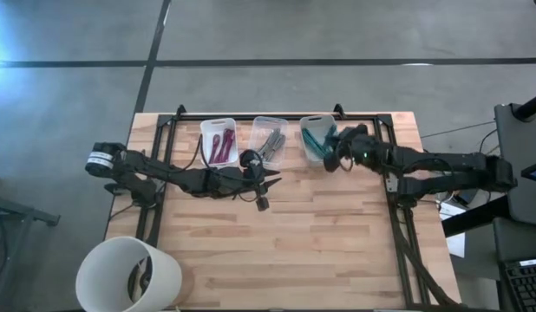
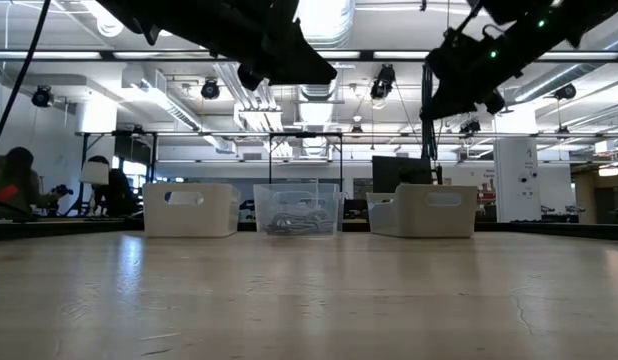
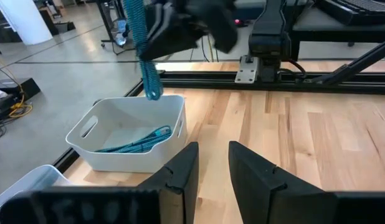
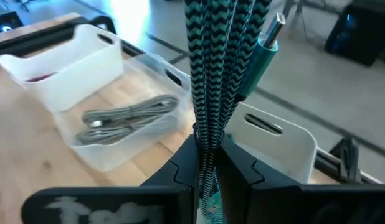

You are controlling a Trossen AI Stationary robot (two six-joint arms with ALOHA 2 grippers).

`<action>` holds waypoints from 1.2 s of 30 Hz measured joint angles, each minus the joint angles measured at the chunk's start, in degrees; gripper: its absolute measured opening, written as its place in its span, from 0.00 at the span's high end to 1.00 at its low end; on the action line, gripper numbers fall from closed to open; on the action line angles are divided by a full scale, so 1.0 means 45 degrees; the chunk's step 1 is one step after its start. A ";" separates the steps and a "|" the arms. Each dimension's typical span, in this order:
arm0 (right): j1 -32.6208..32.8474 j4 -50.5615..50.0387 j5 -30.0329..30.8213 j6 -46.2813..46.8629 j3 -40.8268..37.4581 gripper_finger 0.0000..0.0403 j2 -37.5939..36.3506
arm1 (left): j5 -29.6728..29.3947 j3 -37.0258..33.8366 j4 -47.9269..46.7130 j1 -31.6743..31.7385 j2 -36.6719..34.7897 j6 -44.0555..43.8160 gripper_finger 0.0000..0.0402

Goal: Pick & Place USB Port
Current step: Put the blue charger cable into the gray bin

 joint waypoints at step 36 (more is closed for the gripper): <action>-0.4985 -0.8693 -0.4574 -0.1096 0.7949 0.91 1.0114 | -0.0262 0.0000 -0.0125 0.0157 0.0000 -0.0483 0.76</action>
